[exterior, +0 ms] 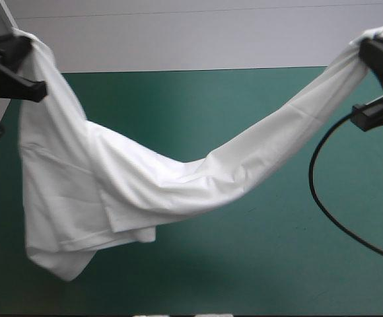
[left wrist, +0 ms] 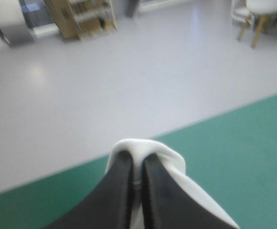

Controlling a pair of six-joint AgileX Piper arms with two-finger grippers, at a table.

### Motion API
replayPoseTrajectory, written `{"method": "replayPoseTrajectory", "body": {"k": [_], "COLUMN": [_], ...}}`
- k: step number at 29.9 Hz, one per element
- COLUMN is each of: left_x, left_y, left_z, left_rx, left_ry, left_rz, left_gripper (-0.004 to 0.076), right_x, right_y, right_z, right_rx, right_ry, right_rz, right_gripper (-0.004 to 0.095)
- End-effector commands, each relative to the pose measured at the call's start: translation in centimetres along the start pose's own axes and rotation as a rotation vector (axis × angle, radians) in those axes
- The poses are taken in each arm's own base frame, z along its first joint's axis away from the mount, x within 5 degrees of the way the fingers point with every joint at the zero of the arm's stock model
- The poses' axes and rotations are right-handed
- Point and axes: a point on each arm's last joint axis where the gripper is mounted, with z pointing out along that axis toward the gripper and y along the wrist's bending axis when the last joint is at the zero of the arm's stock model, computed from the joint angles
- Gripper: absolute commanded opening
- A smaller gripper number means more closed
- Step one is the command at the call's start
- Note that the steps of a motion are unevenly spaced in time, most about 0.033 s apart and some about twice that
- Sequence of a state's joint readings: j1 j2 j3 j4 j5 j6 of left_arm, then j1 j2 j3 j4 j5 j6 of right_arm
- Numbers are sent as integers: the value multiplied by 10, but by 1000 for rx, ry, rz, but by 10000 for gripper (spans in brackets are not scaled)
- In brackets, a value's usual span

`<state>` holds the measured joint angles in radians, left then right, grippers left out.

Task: Fold the cloth

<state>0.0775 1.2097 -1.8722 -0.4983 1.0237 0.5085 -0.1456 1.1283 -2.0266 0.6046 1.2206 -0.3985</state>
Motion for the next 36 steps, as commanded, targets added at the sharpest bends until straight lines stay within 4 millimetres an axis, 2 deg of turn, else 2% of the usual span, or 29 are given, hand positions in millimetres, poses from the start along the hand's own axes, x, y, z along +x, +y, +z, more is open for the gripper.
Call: {"method": "replayPoseTrajectory", "body": {"k": [1, 2, 4, 5, 8, 11, 14, 17, 22, 26, 30, 31, 33, 34, 36], "left_x": [34, 53, 81, 99, 144, 171, 189, 197, 201, 206, 209, 209, 211, 211, 213], "left_y": [10, 12, 11, 9, -2, -16, -27, -30, -28, -28, -31, -31, -32, -33, -34], "left_z": [54, 76, 105, 125, 172, 210, 242, 260, 269, 273, 276, 276, 276, 276, 275], "left_rx": [72, 89, 116, 133, 180, 194, 159, 115, 78, 79, 88, 88, 97, 102, 121], "left_ry": [37, 95, 179, 225, 340, 383, 367, 325, 297, 311, 323, 322, 334, 340, 361], "left_rz": [-106, -137, -156, -170, -182, -174, -148, -140, -137, -140, -139, -139, -140, -141, -143], "left_gripper": [19, 19, 19, 19, 19, 19, 19, 19, 19, 19, 35, 56, 131, 174, 309], "right_x": [42, 61, 98, 122, 172, 198, 206, 208, 221, 250, 279, 283, 291, 292, 291], "right_y": [-25, -31, -41, -48, -66, -84, -99, -119, -161, -190, -197, -197, -196, -197, -198], "right_z": [43, 57, 81, 96, 126, 147, 164, 179, 186, 195, 210, 213, 218, 218, 219], "right_rx": [31, 31, 31, 41, 113, 208, 243, 283, 384, 429, 392, 383, 369, 369, 371], "right_ry": [76, 118, 199, 236, 285, 273, 274, 278, 288, 340, 423, 439, 465, 467, 463], "right_rz": [94, 129, 185, 222, 289, 315, 296, 296, 345, 429, 487, 494, 503, 505, 503], "right_gripper": [-11, -12, -12, -12, -12, -12, -13, -13, -13, -13, 2, 27, 146, 214, 409]}}
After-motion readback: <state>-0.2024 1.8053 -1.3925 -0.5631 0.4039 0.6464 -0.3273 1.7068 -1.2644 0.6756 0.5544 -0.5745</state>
